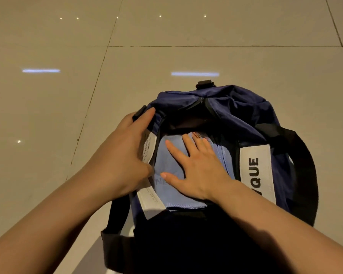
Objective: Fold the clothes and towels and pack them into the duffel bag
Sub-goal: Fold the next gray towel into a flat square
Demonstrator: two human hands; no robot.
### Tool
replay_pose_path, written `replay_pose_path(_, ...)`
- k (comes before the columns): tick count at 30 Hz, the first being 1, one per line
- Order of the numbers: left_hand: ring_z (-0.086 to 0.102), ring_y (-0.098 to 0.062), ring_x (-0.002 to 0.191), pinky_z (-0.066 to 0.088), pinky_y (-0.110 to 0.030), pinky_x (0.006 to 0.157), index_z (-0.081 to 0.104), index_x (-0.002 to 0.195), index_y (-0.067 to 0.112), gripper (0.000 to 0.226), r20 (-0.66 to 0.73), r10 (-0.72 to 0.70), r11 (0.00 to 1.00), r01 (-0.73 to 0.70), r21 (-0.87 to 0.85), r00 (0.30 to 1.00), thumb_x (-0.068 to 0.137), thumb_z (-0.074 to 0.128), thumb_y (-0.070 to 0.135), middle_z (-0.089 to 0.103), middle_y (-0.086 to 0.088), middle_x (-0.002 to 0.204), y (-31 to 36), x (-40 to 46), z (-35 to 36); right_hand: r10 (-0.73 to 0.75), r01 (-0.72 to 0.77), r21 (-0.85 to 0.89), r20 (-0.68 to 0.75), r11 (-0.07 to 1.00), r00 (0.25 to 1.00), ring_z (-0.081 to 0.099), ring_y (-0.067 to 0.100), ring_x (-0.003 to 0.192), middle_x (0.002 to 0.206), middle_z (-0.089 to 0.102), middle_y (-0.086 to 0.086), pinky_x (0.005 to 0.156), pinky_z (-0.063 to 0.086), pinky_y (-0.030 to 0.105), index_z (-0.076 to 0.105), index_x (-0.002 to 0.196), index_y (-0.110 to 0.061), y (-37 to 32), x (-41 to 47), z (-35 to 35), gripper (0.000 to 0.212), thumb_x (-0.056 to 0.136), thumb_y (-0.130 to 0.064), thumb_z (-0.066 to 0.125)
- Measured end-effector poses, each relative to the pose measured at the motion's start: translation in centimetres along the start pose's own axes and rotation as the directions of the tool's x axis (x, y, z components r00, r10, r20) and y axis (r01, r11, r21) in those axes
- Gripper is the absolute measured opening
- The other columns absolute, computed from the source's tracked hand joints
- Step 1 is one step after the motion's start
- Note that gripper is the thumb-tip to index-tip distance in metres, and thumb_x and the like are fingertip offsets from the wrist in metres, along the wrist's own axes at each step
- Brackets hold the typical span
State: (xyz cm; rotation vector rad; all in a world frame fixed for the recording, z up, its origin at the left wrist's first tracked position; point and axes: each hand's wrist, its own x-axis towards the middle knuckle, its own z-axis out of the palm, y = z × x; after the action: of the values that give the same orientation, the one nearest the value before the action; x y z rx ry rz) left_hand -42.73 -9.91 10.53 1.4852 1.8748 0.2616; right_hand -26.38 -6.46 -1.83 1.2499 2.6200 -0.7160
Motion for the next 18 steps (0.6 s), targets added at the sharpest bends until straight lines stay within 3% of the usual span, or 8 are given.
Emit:
replay_pose_path(3, 0.027, 0.009, 0.105, 0.032, -0.001, 0.065, 0.007, 0.152, 0.035, 0.107, 0.028, -0.005, 1.0, 0.005, -0.004, 1.0, 0.073, 0.068, -0.003, 0.022, 0.012, 0.15, 0.3, 0.8, 0.4, 0.011, -0.011, 0.035, 0.004, 0.999, 1.0, -0.01, 0.032, 0.147, 0.161, -0.007, 0.011, 0.119, -0.007, 0.046, -0.007, 0.149, -0.044, 0.4, 0.3, 0.2, 0.098, 0.063, -0.09, -0.002)
replay_pose_path(6, 0.035, -0.007, 0.122, 0.029, -0.009, 0.068, 0.003, 0.153, 0.03, 0.107, 0.046, -0.037, 0.999, 0.036, 0.028, 0.998, 0.075, 0.07, 0.0, 0.019, 0.007, 0.152, 0.4, 2.4, 0.8, 0.074, -0.072, 0.047, -0.051, 0.996, 0.996, -0.006, 0.032, 0.147, 0.161, -0.003, 0.011, 0.119, -0.005, 0.047, -0.005, 0.149, -0.045, 0.6, 1.1, 0.3, 0.104, 0.058, -0.095, -0.002)
replay_pose_path(11, 0.039, -0.017, 0.127, 0.033, -0.016, 0.073, 0.0, 0.153, 0.03, 0.109, 0.024, -0.082, 0.995, 0.08, 0.065, 0.996, 0.076, 0.071, 0.004, 0.015, 0.007, 0.153, -1.0, 1.9, 0.6, 0.159, -0.16, -0.02, -0.038, 0.987, 0.987, 0.01, 0.035, 0.142, 0.16, 0.003, 0.015, 0.115, 0.01, 0.048, -0.005, 0.15, -0.043, -0.1, 1.1, 0.1, 0.096, 0.065, -0.086, 0.001)
replay_pose_path(15, 0.04, -0.009, 0.113, 0.034, -0.016, 0.063, -0.001, 0.152, 0.036, 0.109, 0.021, -0.082, 0.995, 0.081, 0.064, 0.996, 0.076, 0.068, 0.0, 0.012, 0.014, 0.152, -1.9, 0.1, 0.1, 0.066, -0.084, -0.076, -0.212, 0.994, 0.975, 0.035, 0.047, 0.133, 0.149, 0.036, 0.019, 0.107, 0.026, 0.065, 0.035, 0.148, -0.024, -2.9, 0.1, -0.3, 0.08, 0.081, -0.066, 0.024)
replay_pose_path(16, 0.039, -0.008, 0.113, 0.033, -0.016, 0.065, 0.0, 0.152, 0.036, 0.109, 0.019, -0.085, 0.995, 0.084, 0.055, 0.996, 0.075, 0.068, -0.001, 0.012, 0.014, 0.153, -1.9, -0.2, 0.0, 0.021, -0.038, -0.074, -0.214, 0.997, 0.977, 0.03, 0.045, 0.137, 0.152, 0.033, 0.014, 0.105, 0.023, 0.069, 0.03, 0.15, -0.024, -3.5, 0.1, -0.2, 0.078, 0.083, -0.064, 0.029)
replay_pose_path(18, 0.038, -0.01, 0.122, 0.031, -0.012, 0.07, 0.001, 0.152, 0.035, 0.109, 0.01, -0.086, 0.996, 0.086, 0.036, 0.996, 0.075, 0.068, -0.004, 0.013, 0.012, 0.154, -1.7, -0.5, 0.0, 0.036, -0.036, 0.004, -0.095, 0.999, 0.995, 0.005, 0.038, 0.146, 0.161, 0.008, 0.0, 0.106, 0.008, 0.072, 0.002, 0.154, -0.032, -3.9, 0.3, -0.3, 0.082, 0.087, -0.066, 0.036)
